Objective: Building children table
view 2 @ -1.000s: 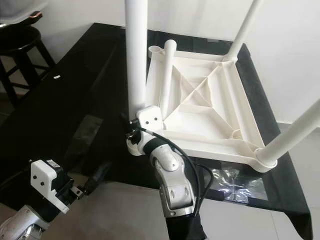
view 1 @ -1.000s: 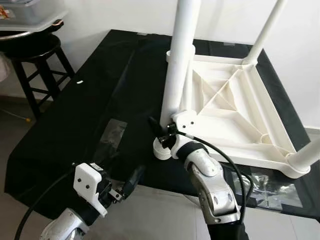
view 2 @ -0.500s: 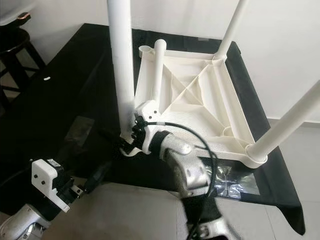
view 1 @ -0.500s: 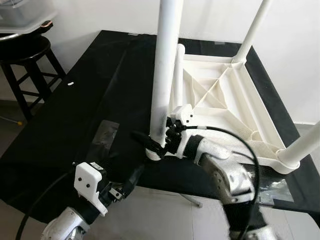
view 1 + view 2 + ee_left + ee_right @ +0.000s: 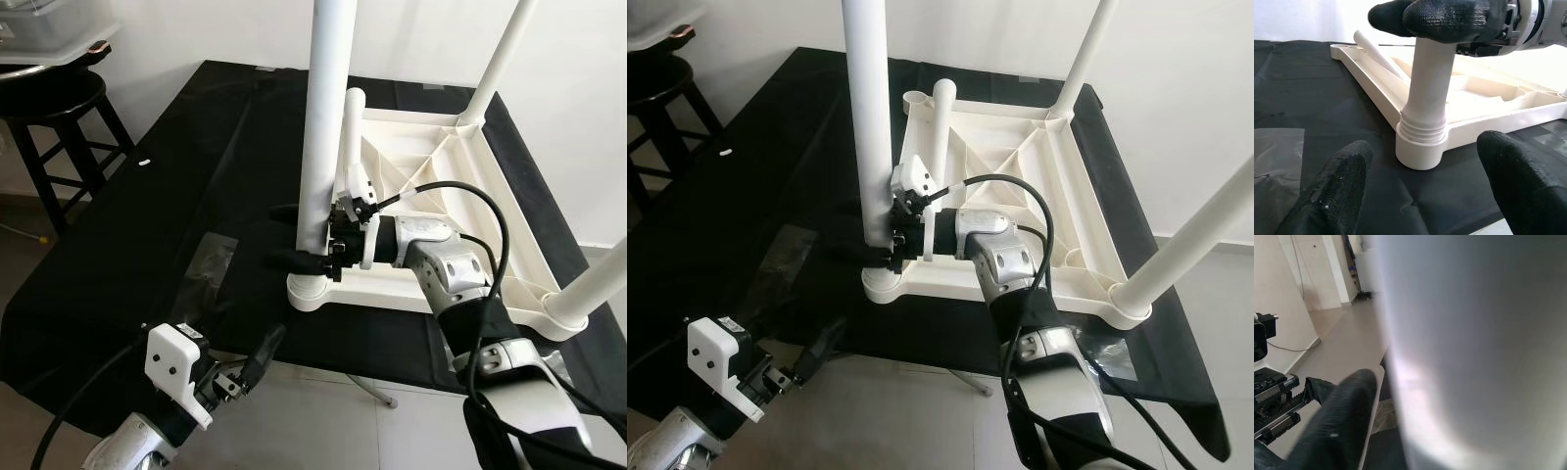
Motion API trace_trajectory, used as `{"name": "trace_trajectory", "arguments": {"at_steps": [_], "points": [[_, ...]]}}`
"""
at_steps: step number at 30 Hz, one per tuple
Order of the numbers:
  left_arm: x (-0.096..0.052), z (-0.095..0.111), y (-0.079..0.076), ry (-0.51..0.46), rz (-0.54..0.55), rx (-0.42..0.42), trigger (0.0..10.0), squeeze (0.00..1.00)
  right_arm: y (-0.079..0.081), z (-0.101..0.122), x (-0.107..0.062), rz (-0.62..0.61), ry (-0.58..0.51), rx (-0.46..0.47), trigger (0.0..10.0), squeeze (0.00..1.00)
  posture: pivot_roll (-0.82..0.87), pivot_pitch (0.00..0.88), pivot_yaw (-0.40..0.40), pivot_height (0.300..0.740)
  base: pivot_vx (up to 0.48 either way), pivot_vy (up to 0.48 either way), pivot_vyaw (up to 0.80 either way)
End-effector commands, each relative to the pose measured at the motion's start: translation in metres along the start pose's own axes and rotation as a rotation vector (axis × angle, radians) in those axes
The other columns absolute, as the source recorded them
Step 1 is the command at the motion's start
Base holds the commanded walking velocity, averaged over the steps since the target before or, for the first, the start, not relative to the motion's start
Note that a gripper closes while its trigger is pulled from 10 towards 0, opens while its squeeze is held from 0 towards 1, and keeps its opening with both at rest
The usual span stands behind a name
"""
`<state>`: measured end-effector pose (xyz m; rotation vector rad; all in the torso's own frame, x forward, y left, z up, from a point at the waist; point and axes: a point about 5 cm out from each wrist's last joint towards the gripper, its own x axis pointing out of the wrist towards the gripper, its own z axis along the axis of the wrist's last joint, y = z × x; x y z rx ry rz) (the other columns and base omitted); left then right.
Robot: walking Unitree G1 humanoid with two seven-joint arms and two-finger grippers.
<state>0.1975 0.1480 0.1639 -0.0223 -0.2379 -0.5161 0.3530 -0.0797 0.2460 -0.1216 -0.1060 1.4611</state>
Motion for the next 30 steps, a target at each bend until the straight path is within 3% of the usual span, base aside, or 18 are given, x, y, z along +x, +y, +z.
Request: {"name": "trace_trajectory", "arguments": {"at_steps": [1,9,11,13,14,15,16,17,18,19,20,21,22,23,25,30], "points": [[-0.002,0.0,-0.003,0.004,-0.006,0.008,10.0,0.0,0.003,-0.001,0.003,0.063,-0.007,-0.001,0.0,0.0,0.08,0.212,-0.078,0.74,0.0,0.0,0.0],[-0.001,-0.001,-0.002,0.001,-0.006,0.007,10.0,0.0,0.002,-0.001,-0.01,-0.003,-0.014,-0.05,0.0,0.0,0.07,0.206,-0.077,0.74,0.0,0.0,0.0],[0.0,-0.001,-0.001,0.0,-0.006,0.006,10.0,0.0,0.006,-0.003,-0.016,-0.126,-0.027,-0.067,0.0,0.0,0.05,0.203,-0.078,0.74,0.0,0.0,0.0],[0.0,-0.001,-0.001,0.0,-0.006,0.006,10.0,0.0,0.006,-0.003,-0.016,-0.126,-0.027,-0.067,0.0,0.0,0.05,0.203,-0.078,0.74,0.0,0.0,0.0],[0.0,-0.001,-0.001,-0.001,-0.006,0.006,10.0,0.0,0.008,-0.006,-0.017,-0.234,-0.031,-0.03,0.0,0.0,0.05,0.203,-0.079,0.74,0.0,0.0,0.0],[0.0,-0.001,-0.001,-0.001,-0.006,0.006,10.0,0.0,0.008,-0.006,-0.017,-0.234,-0.031,-0.03,0.0,0.0,0.05,0.203,-0.079,0.74,0.0,0.0,0.0],[0.0,-0.001,0.0,-0.001,-0.007,0.007,10.0,0.0,0.016,-0.013,-0.016,-0.379,-0.045,-0.013,0.0,0.0,0.04,0.201,-0.079,0.74,0.0,0.0,0.0],[0.0,-0.002,0.001,-0.001,-0.006,0.007,10.0,0.0,0.02,-0.027,-0.018,-0.701,-0.041,0.002,0.0,0.0,0.03,0.199,-0.077,0.74,0.0,0.0,0.0],[0.0,-0.002,0.001,-0.001,-0.006,0.007,10.0,0.0,0.02,-0.027,-0.018,-0.701,-0.041,0.002,0.0,0.0,0.03,0.199,-0.077,0.74,0.0,0.0,0.0],[0.0,-0.002,0.002,0.0,-0.007,0.009,10.0,0.0,0.041,-0.046,-0.016,-0.908,-0.011,0.061,0.0,0.0,0.03,0.195,-0.066,0.74,0.0,0.0,0.0],[0.0,-0.002,0.002,0.0,-0.007,0.009,10.0,0.0,0.041,-0.046,-0.016,-0.908,-0.011,0.061,0.0,0.0,0.03,0.195,-0.066,0.74,0.0,0.0,0.0],[0.001,-0.002,0.003,0.0,-0.007,0.01,10.0,0.0,0.055,-0.055,-0.017,-1.033,0.011,0.099,0.0,0.0,0.04,0.195,-0.063,0.74,0.0,0.0,0.0],[0.001,-0.002,0.003,0.0,-0.007,0.01,10.0,0.0,0.055,-0.055,-0.017,-1.033,0.011,0.099,0.0,0.0,0.04,0.195,-0.063,0.74,0.0,0.0,0.0],[0.001,-0.002,0.005,0.002,-0.007,0.011,10.0,0.0,0.066,-0.058,-0.008,-1.028,0.028,0.106,0.0,0.0,0.03,0.185,-0.05,0.74,0.0,0.0,0.0],[0.002,-0.004,0.006,0.006,-0.006,0.012,10.0,0.0,0.07,-0.058,0.005,-0.95,0.036,0.077,0.0,0.0,0.04,0.173,-0.055,0.74,0.0,0.0,0.0],[0.002,-0.005,0.007,0.008,-0.006,0.013,10.0,0.0,0.068,-0.058,0.008,-0.931,0.033,0.061,0.0,0.0,0.04,0.169,-0.059,0.74,0.0,0.0,0.0]]}}
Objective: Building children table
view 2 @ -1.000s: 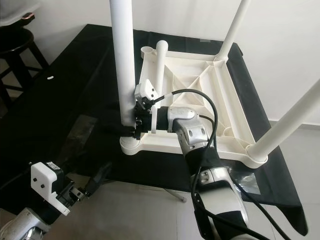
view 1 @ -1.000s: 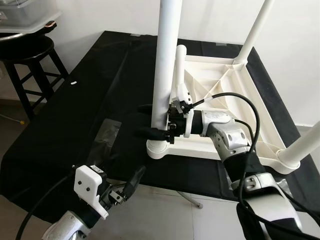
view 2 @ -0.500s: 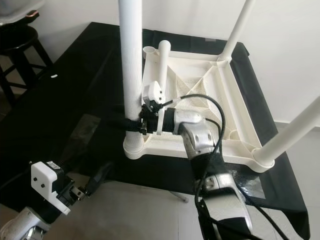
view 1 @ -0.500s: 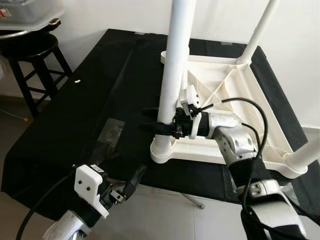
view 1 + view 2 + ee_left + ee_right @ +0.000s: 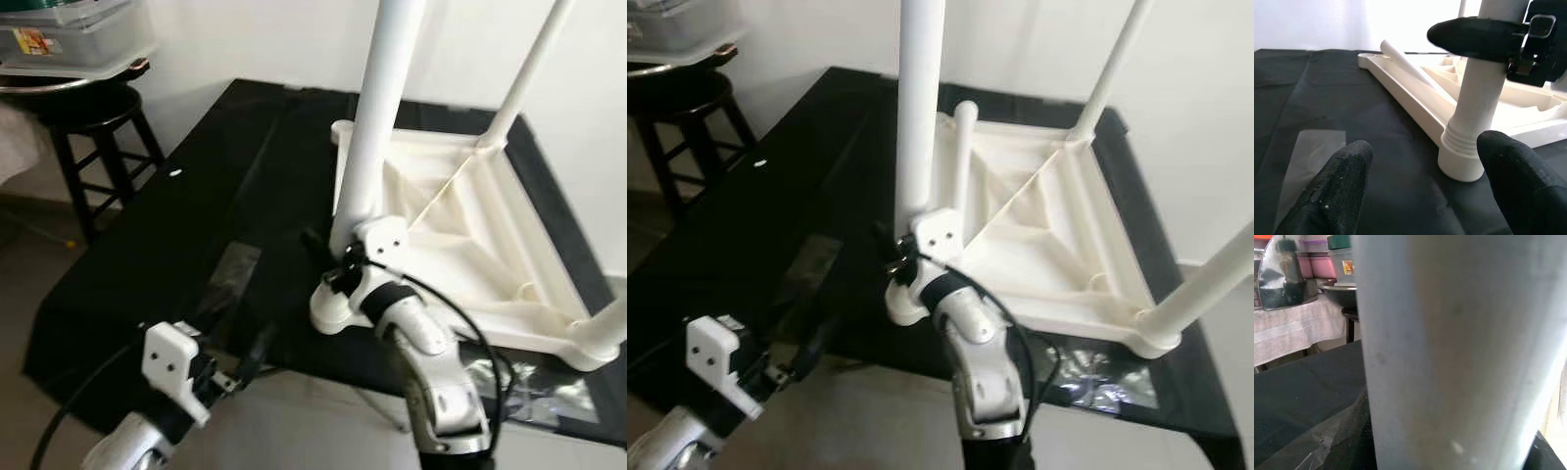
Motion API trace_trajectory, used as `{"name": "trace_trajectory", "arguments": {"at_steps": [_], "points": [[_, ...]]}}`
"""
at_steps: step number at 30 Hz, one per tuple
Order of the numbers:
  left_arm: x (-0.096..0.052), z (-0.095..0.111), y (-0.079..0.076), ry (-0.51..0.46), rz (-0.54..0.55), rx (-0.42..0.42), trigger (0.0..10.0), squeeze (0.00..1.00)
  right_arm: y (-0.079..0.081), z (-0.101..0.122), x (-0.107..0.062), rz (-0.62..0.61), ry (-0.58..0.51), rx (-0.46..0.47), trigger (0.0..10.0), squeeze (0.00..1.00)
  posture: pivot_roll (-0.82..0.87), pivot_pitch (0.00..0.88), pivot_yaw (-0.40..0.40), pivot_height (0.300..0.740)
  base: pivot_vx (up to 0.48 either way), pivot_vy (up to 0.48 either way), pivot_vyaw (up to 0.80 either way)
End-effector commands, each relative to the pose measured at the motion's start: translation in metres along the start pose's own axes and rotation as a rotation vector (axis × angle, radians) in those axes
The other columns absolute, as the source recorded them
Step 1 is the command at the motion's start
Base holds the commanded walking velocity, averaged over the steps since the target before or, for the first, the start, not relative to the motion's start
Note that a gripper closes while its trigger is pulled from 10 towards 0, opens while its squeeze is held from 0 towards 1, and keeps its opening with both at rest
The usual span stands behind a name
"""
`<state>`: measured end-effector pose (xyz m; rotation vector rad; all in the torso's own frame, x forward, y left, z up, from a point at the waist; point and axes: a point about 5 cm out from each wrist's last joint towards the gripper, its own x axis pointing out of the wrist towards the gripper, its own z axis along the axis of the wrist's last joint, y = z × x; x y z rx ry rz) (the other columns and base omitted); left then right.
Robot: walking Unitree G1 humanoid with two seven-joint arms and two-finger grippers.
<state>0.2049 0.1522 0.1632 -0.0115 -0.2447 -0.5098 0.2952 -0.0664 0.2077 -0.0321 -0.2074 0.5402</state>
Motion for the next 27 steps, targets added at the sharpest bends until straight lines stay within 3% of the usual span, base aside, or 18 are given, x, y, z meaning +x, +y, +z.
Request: {"name": "trace_trajectory", "arguments": {"at_steps": [1,2,3,5,6,10,11,12,13,15,16,17,18,19,20,27], "points": [[-0.002,-0.003,0.0,0.012,-0.007,0.002,10.0,0.0,0.006,-0.029,-0.003,0.018,0.128,0.042,0.0,0.0,0.03,0.165,-0.053,0.74,0.0,0.0,0.0],[-0.002,-0.004,0.001,0.011,-0.003,0.002,10.0,0.0,0.008,-0.028,-0.001,0.042,0.13,0.044,6.5,0.0,0.03,0.163,-0.052,0.74,0.0,0.0,0.0],[-0.002,-0.004,0.002,0.01,-0.001,0.001,10.0,0.0,0.014,-0.024,0.004,0.148,0.118,0.05,10.0,0.0,0.03,0.158,-0.053,0.74,0.0,0.0,0.0],[-0.002,-0.004,0.002,0.01,-0.003,0.0,10.0,0.0,0.02,-0.021,0.004,0.186,0.114,0.052,10.0,0.0,0.04,0.157,-0.053,0.74,0.0,0.0,0.0],[-0.002,-0.004,0.001,0.01,-0.004,-0.001,10.0,0.0,0.023,-0.019,0.003,0.206,0.111,0.054,10.0,1.0,0.04,0.157,-0.053,0.74,0.0,0.0,0.0],[-0.001,-0.005,0.001,0.01,-0.008,-0.003,10.0,0.0,0.027,-0.004,0.01,0.301,0.059,0.096,10.0,1.0,0.04,0.156,-0.054,0.74,0.0,0.0,0.0],[-0.001,-0.005,0.0,0.008,-0.008,-0.005,10.0,0.0,0.017,0.007,0.017,0.471,-0.001,0.082,10.0,1.0,0.04,0.152,-0.06,0.74,0.0,0.0,0.0],[-0.001,-0.005,0.0,0.008,-0.008,-0.005,10.0,0.0,0.017,0.007,0.017,0.471,-0.001,0.082,10.0,1.0,0.04,0.152,-0.06,0.74,0.0,0.0,0.0],[-0.001,-0.005,-0.001,0.006,-0.007,-0.007,10.0,0.0,0.009,0.016,0.02,0.612,-0.038,0.056,10.0,1.0,0.04,0.154,-0.067,0.74,0.0,0.0,0.0],[-0.001,-0.005,-0.001,0.005,-0.007,-0.008,10.0,0.0,0.008,0.018,0.019,0.66,-0.043,0.046,10.0,1.0,0.05,0.154,-0.068,0.74,0.0,0.0,0.0],[0.0,-0.005,-0.002,0.003,-0.008,-0.01,10.0,0.0,0.003,0.018,0.02,0.778,-0.023,-0.019,10.0,1.0,0.05,0.156,-0.072,0.74,0.0,0.0,0.0],[0.0,-0.005,-0.002,0.003,-0.008,-0.01,10.0,0.0,0.003,0.018,0.02,0.778,-0.023,-0.019,10.0,1.0,0.05,0.156,-0.072,0.74,0.0,0.0,0.0],[0.0,-0.005,-0.003,0.002,-0.005,-0.013,10.0,0.0,-0.004,0.018,0.024,0.824,0.001,-0.033,10.0,0.6,0.06,0.158,-0.078,0.74,0.0,0.0,0.0],[-0.001,-0.005,-0.003,0.001,-0.004,-0.015,10.0,0.0,-0.009,0.018,0.027,0.851,0.018,-0.038,10.0,0.6,0.06,0.158,-0.078,0.74,0.0,0.0,0.0],[-0.001,-0.005,-0.003,0.0,-0.002,-0.017,10.0,0.0,-0.013,0.018,0.029,0.874,0.036,-0.023,10.0,0.03,0.06,0.159,-0.081,0.74,0.0,0.0,0.0],[-0.001,-0.004,-0.005,-0.004,0.002,-0.019,10.0,0.0,-0.029,0.024,0.045,0.927,0.063,0.024,10.0,0.0,0.07,0.166,-0.091,0.74,0.0,0.0,0.0]]}}
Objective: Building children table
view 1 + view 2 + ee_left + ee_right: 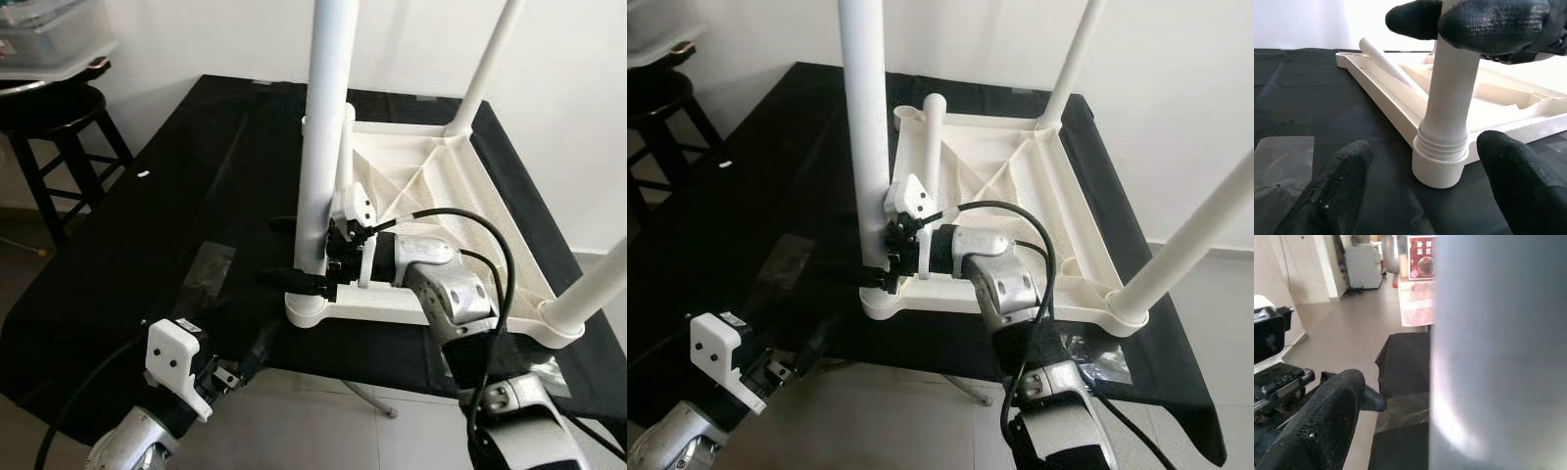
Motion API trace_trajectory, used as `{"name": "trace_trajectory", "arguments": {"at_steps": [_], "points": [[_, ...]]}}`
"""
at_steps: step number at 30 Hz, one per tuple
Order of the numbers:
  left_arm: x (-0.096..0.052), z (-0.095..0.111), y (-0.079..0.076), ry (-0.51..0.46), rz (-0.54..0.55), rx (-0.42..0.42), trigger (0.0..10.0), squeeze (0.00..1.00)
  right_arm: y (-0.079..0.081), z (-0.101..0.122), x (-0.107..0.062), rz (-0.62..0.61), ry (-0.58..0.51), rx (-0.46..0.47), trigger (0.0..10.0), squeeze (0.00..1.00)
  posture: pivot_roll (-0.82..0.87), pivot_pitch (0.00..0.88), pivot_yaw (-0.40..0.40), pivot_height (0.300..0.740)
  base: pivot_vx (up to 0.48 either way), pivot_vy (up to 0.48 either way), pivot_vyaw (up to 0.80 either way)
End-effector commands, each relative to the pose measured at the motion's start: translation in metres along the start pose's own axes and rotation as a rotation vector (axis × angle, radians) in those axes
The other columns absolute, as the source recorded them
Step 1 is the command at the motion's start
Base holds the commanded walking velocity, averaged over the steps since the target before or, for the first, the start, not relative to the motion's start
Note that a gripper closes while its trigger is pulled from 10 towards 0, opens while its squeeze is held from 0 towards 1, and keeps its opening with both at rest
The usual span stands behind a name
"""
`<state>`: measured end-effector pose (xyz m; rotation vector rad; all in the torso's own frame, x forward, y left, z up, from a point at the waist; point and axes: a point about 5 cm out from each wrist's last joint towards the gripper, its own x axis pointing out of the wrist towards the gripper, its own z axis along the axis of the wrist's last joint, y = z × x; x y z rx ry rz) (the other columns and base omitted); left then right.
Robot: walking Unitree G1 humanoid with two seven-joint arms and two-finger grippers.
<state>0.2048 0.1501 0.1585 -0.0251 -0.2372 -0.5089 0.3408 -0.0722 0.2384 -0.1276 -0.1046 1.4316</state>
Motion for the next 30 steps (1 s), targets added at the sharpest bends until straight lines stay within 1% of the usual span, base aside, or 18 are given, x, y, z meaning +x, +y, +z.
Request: {"name": "trace_trajectory", "arguments": {"at_steps": [1,2,3,4,5,6,7,8,12,16,18,22,23,24,25,28,29,30], "points": [[-0.001,0.001,-0.003,-0.009,0.0,-0.004,10.0,0.0,-0.008,0.004,0.003,0.029,-0.015,0.022,10.0,0.0,0.07,0.167,-0.094,0.74,0.0,0.0,0.0],[-0.001,0.001,-0.004,-0.009,0.002,-0.004,10.0,0.0,-0.012,0.002,0.002,0.029,-0.011,0.042,9.3,0.0,0.08,0.168,-0.097,0.74,0.0,0.0,0.0],[-0.001,0.001,-0.004,-0.01,0.002,-0.004,10.0,0.0,-0.014,0.001,0.002,0.029,-0.007,0.054,9.3,0.0,0.08,0.168,-0.097,0.74,0.0,0.0,0.0],[-0.001,0.001,-0.004,-0.01,0.003,-0.004,10.0,0.0,-0.015,-0.001,0.001,0.042,-0.005,0.06,4.1,0.0,0.08,0.172,-0.098,0.74,0.0,0.0,0.0],[-0.002,0.002,-0.004,-0.011,0.003,-0.004,10.0,0.0,-0.014,-0.002,0.0,0.06,-0.004,0.066,0.0,0.0,0.09,0.175,-0.096,0.74,0.0,0.0,0.0],[-0.002,0.002,-0.004,-0.011,0.003,-0.004,10.0,0.0,-0.014,-0.002,0.0,0.06,-0.004,0.066,0.0,0.0,0.09,0.175,-0.096,0.74,0.0,0.0,0.0],[-0.002,0.002,-0.005,-0.011,0.003,-0.004,10.0,0.0,-0.016,-0.002,-0.002,0.096,-0.005,0.07,0.0,0.0,0.09,0.175,-0.096,0.74,0.0,0.0,0.0],[-0.003,0.003,-0.004,-0.012,0.004,-0.004,10.0,0.0,-0.015,-0.002,-0.003,0.106,-0.002,0.068,0.0,0.0,0.11,0.184,-0.077,0.74,0.0,0.0,0.0],[-0.003,0.003,-0.003,-0.009,0.001,-0.004,10.0,0.0,-0.014,-0.004,-0.007,0.113,0.011,0.052,0.0,0.0,0.12,0.185,-0.072,0.74,0.0,0.0,0.0],[-0.003,0.003,-0.003,-0.005,-0.002,-0.005,10.0,0.0,-0.018,-0.007,-0.021,0.027,0.018,0.028,0.0,0.0,0.12,0.18,-0.077,0.74,0.0,0.0,0.0],[-0.003,0.002,-0.003,-0.006,-0.002,-0.005,10.0,0.0,-0.018,-0.008,-0.023,0.014,0.022,0.023,0.0,0.0,0.12,0.18,-0.077,0.74,0.0,0.0,0.0],[-0.003,0.003,-0.003,-0.009,0.0,-0.008,10.0,0.0,-0.013,-0.012,-0.04,-0.14,0.031,-0.014,0.0,0.0,0.11,0.182,-0.085,0.74,0.0,0.0,0.0],[-0.002,0.003,-0.003,-0.01,-0.001,-0.009,10.0,0.0,-0.009,-0.017,-0.042,-0.207,0.035,0.001,0.0,0.0,0.1,0.182,-0.087,0.74,0.0,0.0,0.0],[-0.002,0.003,-0.003,-0.01,-0.001,-0.009,10.0,0.0,-0.009,-0.017,-0.042,-0.207,0.035,0.001,0.0,0.0,0.1,0.182,-0.087,0.74,0.0,0.0,0.0],[-0.002,0.003,-0.002,-0.01,-0.003,-0.009,10.0,0.0,-0.005,-0.022,-0.046,-0.282,0.04,0.021,0.0,0.0,0.1,0.182,-0.087,0.74,0.0,0.0,0.0],[-0.002,0.003,-0.002,-0.01,-0.003,-0.009,10.0,0.0,-0.004,-0.023,-0.046,-0.295,0.04,0.024,0.0,0.0,0.1,0.182,-0.087,0.74,0.0,0.0,0.0],[-0.003,0.003,-0.002,-0.009,-0.005,-0.007,10.0,0.0,0.002,-0.031,-0.046,-0.366,0.047,0.055,0.0,0.0,0.09,0.182,-0.084,0.74,0.0,0.0,0.0],[-0.005,0.003,-0.001,-0.007,-0.006,-0.001,10.0,0.0,0.012,-0.046,-0.044,-0.55,0.088,0.078,0.0,0.0,0.08,0.18,-0.066,0.74,0.0,0.0,0.0]]}}
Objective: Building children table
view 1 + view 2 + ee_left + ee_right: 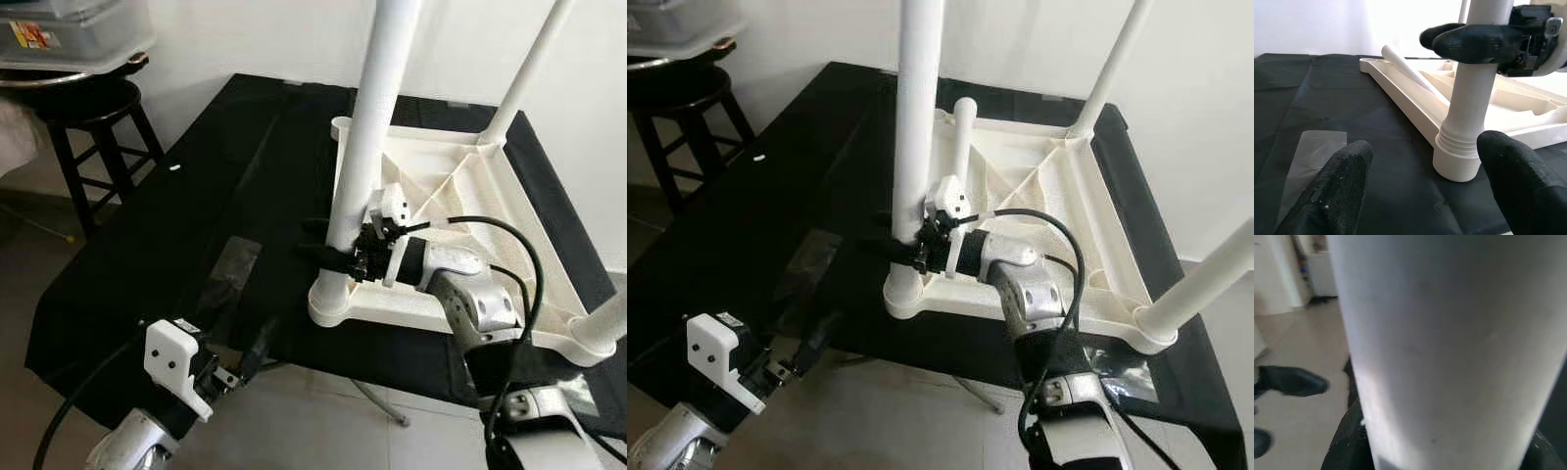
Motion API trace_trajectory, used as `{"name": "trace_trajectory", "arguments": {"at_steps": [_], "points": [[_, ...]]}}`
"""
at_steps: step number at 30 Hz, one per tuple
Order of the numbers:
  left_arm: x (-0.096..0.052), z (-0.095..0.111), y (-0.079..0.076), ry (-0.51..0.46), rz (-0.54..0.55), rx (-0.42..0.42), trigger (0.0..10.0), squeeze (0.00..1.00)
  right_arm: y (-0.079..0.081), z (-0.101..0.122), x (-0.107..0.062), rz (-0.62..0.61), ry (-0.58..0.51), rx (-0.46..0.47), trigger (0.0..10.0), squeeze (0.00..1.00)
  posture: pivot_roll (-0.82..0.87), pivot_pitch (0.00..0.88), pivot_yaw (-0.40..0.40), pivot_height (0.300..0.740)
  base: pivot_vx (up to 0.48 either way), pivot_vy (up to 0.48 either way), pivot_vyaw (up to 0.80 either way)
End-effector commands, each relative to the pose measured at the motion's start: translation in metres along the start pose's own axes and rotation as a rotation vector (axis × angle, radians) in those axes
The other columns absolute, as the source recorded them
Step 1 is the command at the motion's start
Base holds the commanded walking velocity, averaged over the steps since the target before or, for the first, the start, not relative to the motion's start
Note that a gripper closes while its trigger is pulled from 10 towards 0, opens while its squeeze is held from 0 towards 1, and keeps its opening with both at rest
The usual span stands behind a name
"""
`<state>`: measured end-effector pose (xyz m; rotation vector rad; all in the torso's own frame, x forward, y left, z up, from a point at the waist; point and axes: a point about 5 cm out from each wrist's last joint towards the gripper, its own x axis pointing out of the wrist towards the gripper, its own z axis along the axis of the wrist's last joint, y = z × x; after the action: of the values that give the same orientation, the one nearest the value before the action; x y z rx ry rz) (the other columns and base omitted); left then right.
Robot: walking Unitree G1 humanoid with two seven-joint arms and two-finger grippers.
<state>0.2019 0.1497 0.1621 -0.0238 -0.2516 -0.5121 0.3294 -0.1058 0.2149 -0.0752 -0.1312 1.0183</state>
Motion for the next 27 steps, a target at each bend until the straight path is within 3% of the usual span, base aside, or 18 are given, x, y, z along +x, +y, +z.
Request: {"name": "trace_trajectory", "arguments": {"at_steps": [1,2,3,5,9,14,15,16,18,19,22,24,26,27], "points": [[-0.005,-0.001,0.002,0.009,-0.004,0.0,10.0,0.0,0.004,-0.032,-0.014,-0.279,0.148,0.045,0.0,0.0,0.08,0.18,-0.066,0.74,0.0,0.0,0.0],[-0.011,0.001,0.0,0.02,-0.015,0.037,10.0,0.0,0.018,-0.044,-0.024,-0.474,0.191,0.076,0.0,0.0,0.07,0.173,-0.05,0.74,0.0,0.0,0.0],[-0.011,0.001,0.0,0.02,-0.015,0.037,10.0,0.0,0.018,-0.044,-0.024,-0.474,0.191,0.076,0.0,0.0,0.07,0.173,-0.05,0.74,0.0,0.0,0.0],[-0.021,0.002,-0.005,0.044,-0.042,0.07,10.0,0.0,0.029,-0.051,-0.036,-0.647,0.234,0.103,0.0,0.0,0.06,0.167,-0.044,0.74,0.0,0.0,0.0],[-0.036,-0.006,-0.012,0.091,-0.064,0.067,10.0,0.0,0.028,-0.049,-0.032,-0.683,0.241,0.11,0.0,0.0,0.06,0.154,-0.044,0.74,0.0,0.0,0.0],[-0.033,-0.005,-0.016,0.081,-0.103,0.056,10.0,0.0,0.028,-0.045,-0.022,-0.623,0.217,0.147,0.0,0.0,0.06,0.148,-0.046,0.74,0.0,0.0,0.0],[-0.032,-0.005,-0.02,0.08,-0.144,0.043,10.0,0.0,0.028,-0.04,-0.016,-0.536,0.205,0.143,10.0,0.0,0.05,0.144,-0.042,0.74,0.0,0.0,0.0],[-0.032,-0.006,-0.024,0.087,-0.196,0.023,10.0,0.0,0.026,-0.025,-0.012,-0.398,0.148,0.123,10.0,0.0,0.04,0.14,-0.041,0.74,0.0,0.0,0.0],[-0.032,-0.007,-0.024,0.09,-0.208,0.019,10.0,0.0,0.027,-0.02,-0.011,-0.34,0.132,0.114,10.0,0.0,0.04,0.14,-0.041,0.74,0.0,0.0,0.0],[-0.031,-0.008,-0.026,0.093,-0.235,0.011,10.0,0.0,0.022,-0.012,-0.014,-0.253,0.107,0.101,10.0,1.0,0.04,0.133,-0.045,0.74,0.0,0.0,0.0],[-0.029,-0.01,-0.03,0.095,-0.287,-0.03,10.0,0.0,0.006,0.005,-0.023,-0.095,0.085,0.035,10.0,1.0,0.04,0.128,-0.051,0.74,0.0,0.0,0.0],[-0.029,-0.01,-0.031,0.094,-0.293,-0.038,10.0,0.0,0.003,0.008,-0.024,-0.086,0.085,0.026,10.0,1.0,0.04,0.128,-0.051,0.74,0.0,0.0,0.0],[-0.027,-0.011,-0.033,0.092,-0.312,-0.044,10.0,0.0,0.0,0.016,-0.028,0.022,0.084,-0.039,10.0,1.0,0.05,0.124,-0.054,0.74,0.0,0.0,0.0],[-0.027,-0.011,-0.034,0.09,-0.322,-0.053,10.0,0.0,-0.001,0.019,-0.031,0.113,0.099,-0.053,10.0,0.0,0.05,0.125,-0.054,0.74,0.0,0.0,0.0]]}}
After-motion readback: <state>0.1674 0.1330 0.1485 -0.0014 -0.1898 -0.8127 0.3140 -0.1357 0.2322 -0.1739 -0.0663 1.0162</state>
